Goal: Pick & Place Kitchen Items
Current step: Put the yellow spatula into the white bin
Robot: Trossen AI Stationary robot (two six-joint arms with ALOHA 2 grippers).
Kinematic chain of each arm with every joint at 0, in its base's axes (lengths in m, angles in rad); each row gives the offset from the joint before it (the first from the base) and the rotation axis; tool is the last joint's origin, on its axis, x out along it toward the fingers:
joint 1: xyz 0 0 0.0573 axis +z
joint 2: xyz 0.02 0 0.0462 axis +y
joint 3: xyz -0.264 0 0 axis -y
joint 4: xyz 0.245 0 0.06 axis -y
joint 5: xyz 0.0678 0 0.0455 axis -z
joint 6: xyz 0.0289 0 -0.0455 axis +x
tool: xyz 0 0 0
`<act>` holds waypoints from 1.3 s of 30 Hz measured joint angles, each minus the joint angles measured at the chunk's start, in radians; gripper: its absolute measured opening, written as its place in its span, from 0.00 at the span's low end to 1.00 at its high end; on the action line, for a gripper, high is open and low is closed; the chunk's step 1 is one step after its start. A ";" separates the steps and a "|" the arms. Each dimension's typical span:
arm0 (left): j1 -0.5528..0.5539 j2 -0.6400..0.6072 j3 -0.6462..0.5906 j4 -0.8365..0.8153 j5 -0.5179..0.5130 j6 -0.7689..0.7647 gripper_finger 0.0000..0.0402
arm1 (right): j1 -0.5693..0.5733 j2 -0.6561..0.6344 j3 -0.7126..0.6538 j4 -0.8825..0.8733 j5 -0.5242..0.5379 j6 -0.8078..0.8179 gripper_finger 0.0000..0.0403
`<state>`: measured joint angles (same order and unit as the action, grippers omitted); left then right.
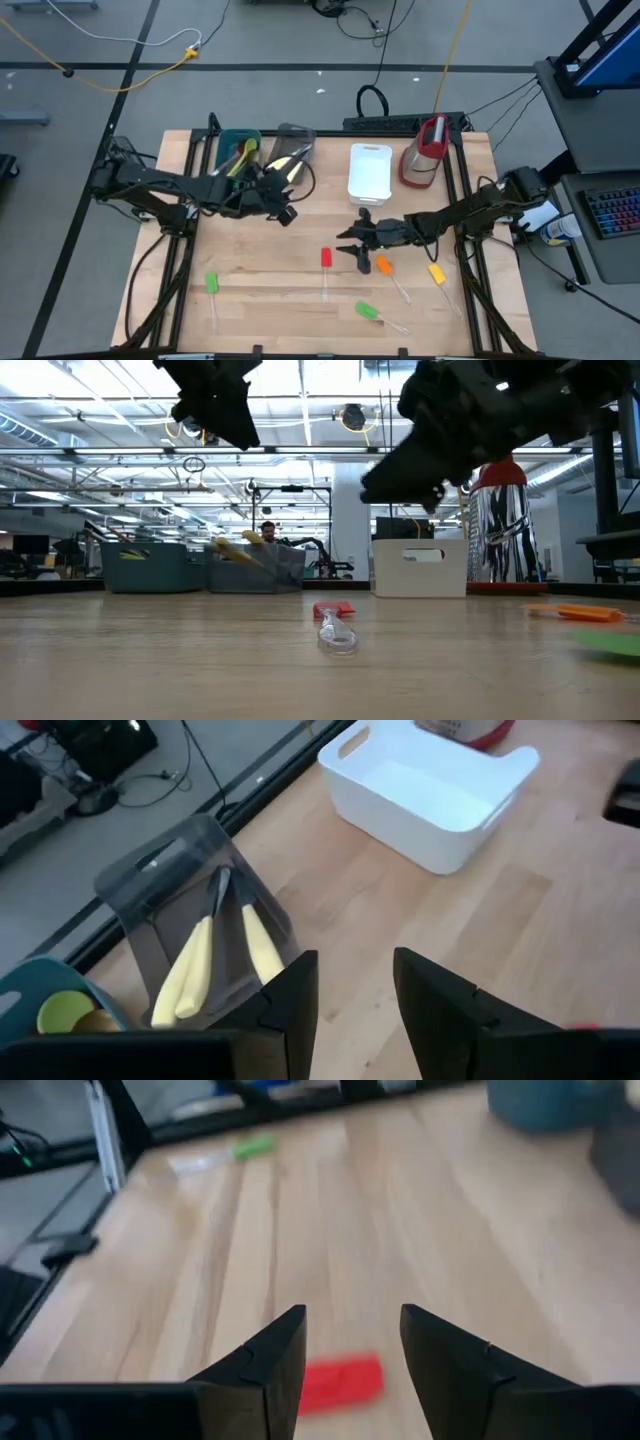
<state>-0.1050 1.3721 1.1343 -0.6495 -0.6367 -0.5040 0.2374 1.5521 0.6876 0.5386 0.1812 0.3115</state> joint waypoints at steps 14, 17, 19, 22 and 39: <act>-0.096 0.000 0.000 -0.011 -0.098 -0.066 0.34 | 0.160 -0.314 0.001 -0.855 -0.074 0.708 0.40; -0.101 -0.001 0.000 -0.011 -0.115 -0.094 0.34 | 0.207 -0.360 0.001 -1.094 -0.145 0.946 0.40; -0.101 0.000 0.000 -0.011 -0.124 -0.106 0.34 | 0.239 -0.370 0.001 -1.227 -0.172 1.065 0.40; -0.101 -0.001 0.000 -0.009 -0.127 -0.106 0.34 | 0.279 -0.373 0.001 -1.393 -0.268 1.221 0.40; -0.101 0.000 0.000 -0.009 -0.126 -0.100 0.34 | 0.386 -0.372 -0.138 -1.252 -0.367 1.413 0.40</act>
<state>-0.2062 1.3716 1.1339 -0.6582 -0.7628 -0.6039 0.6238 1.1797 0.5491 -0.7133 -0.1856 1.7244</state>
